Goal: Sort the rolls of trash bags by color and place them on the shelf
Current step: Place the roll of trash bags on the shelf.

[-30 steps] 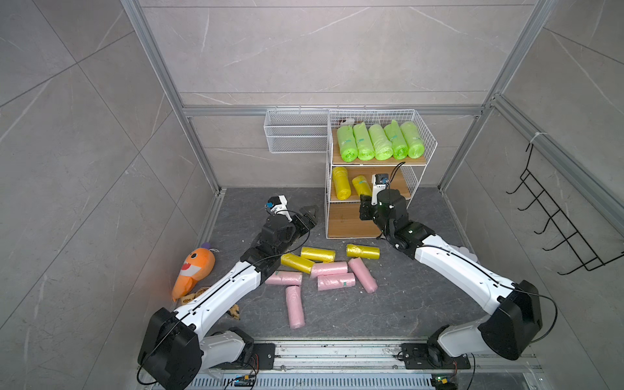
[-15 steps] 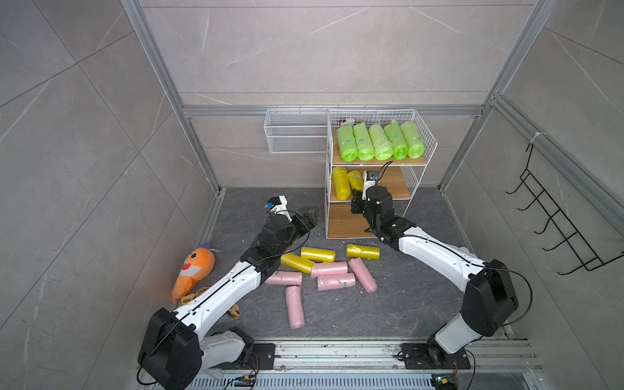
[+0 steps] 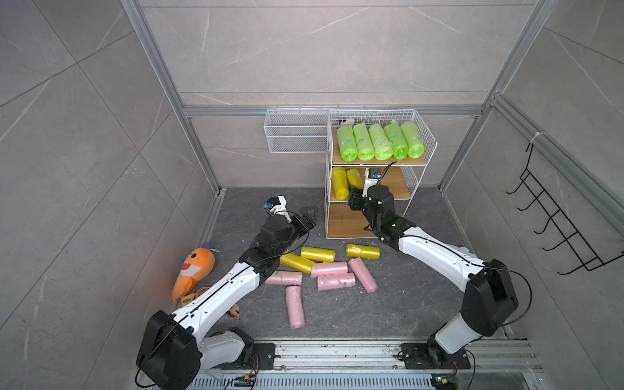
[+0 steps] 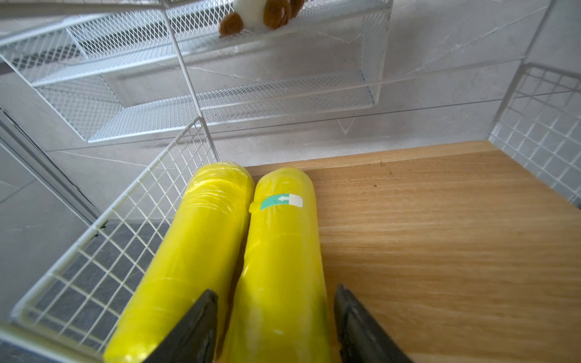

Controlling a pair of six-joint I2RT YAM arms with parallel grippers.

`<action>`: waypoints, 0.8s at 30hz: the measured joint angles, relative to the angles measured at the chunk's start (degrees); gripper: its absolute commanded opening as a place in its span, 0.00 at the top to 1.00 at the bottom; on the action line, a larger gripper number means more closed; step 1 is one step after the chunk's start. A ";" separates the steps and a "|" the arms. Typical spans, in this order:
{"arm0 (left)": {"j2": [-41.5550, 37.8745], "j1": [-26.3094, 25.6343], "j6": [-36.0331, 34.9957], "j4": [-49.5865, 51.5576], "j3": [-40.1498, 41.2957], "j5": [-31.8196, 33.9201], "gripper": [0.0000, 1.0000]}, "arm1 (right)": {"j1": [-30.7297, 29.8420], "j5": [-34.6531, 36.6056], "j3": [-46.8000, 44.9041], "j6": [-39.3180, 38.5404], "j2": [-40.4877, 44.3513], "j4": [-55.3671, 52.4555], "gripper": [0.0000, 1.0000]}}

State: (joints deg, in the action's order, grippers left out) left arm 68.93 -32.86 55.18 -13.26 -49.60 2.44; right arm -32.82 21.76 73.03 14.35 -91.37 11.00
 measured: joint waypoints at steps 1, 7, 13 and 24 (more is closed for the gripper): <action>0.00 0.00 0.02 0.00 0.09 -0.02 0.14 | 0.00 -0.46 -0.85 0.04 1.44 0.00 0.30; 0.07 0.00 0.02 -0.09 0.20 -0.50 0.14 | 0.81 -5.01 -5.07 0.17 9.33 -0.85 0.28; 0.68 0.00 0.02 -0.28 0.37 -1.09 0.14 | 4.13 -12.46 -6.99 -0.35 10.93 -1.99 0.36; 0.79 0.02 0.00 -0.24 0.46 -1.11 0.13 | 8.07 -21.11 -7.32 -0.68 7.10 -3.26 0.55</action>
State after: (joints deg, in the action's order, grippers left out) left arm 69.71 -32.84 55.18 -13.50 -49.15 1.32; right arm -24.75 0.64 65.71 13.67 -84.27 7.75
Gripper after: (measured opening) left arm 0.866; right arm 0.466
